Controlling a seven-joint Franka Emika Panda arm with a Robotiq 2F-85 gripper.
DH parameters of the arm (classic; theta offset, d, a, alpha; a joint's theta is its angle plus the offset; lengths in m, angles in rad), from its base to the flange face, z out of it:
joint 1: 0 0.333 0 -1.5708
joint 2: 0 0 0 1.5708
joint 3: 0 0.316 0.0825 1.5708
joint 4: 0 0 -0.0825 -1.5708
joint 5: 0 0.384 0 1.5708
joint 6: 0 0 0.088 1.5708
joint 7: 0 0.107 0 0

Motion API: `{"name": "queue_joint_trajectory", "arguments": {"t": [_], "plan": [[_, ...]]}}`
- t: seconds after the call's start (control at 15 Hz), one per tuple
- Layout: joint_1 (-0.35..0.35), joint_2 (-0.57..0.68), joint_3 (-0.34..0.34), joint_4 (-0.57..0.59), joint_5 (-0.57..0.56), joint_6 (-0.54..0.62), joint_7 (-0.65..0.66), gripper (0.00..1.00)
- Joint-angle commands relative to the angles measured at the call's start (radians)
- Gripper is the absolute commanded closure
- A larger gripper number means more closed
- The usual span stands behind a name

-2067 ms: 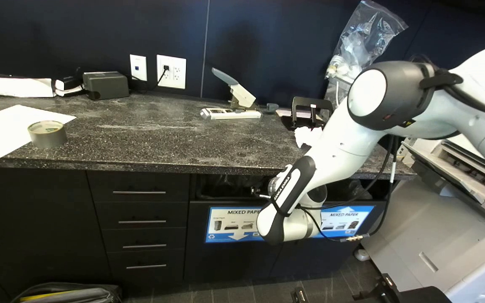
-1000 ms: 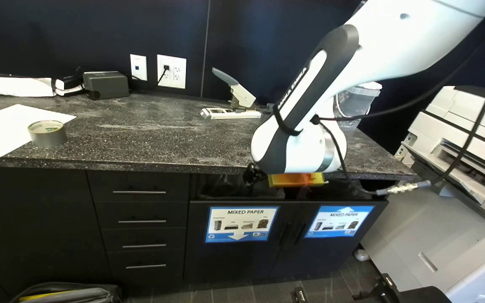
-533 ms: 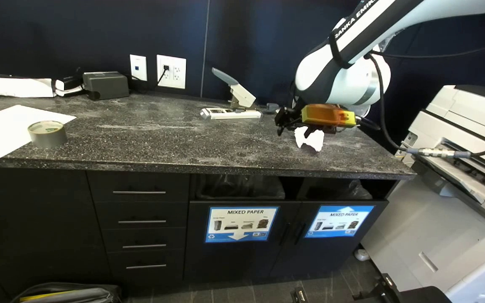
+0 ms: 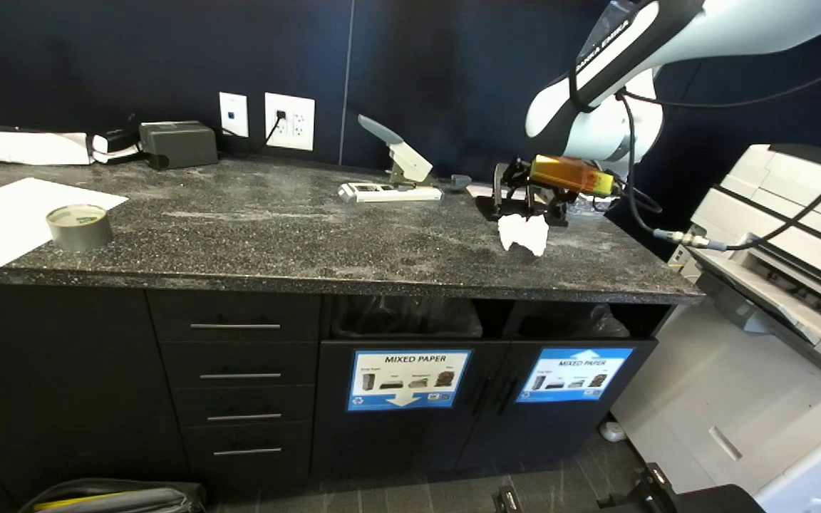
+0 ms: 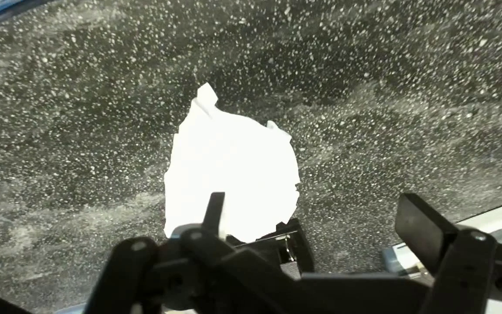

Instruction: Put two papers in the bin to the right and two in the left

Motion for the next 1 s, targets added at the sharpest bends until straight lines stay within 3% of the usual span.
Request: {"name": "queue_joint_trajectory", "arguments": {"t": [0.0,0.2,0.53,0.93], "plan": [[0.015,0.169,-0.025,0.232,-0.032,-0.078,0.160,0.00],[-0.004,0.269,-0.035,0.372,-0.027,-0.134,0.203,0.00],[-0.073,0.398,-0.053,0.591,-0.032,-0.356,0.193,0.00],[-0.222,0.507,0.056,0.811,0.041,-0.534,0.072,0.00]]}}
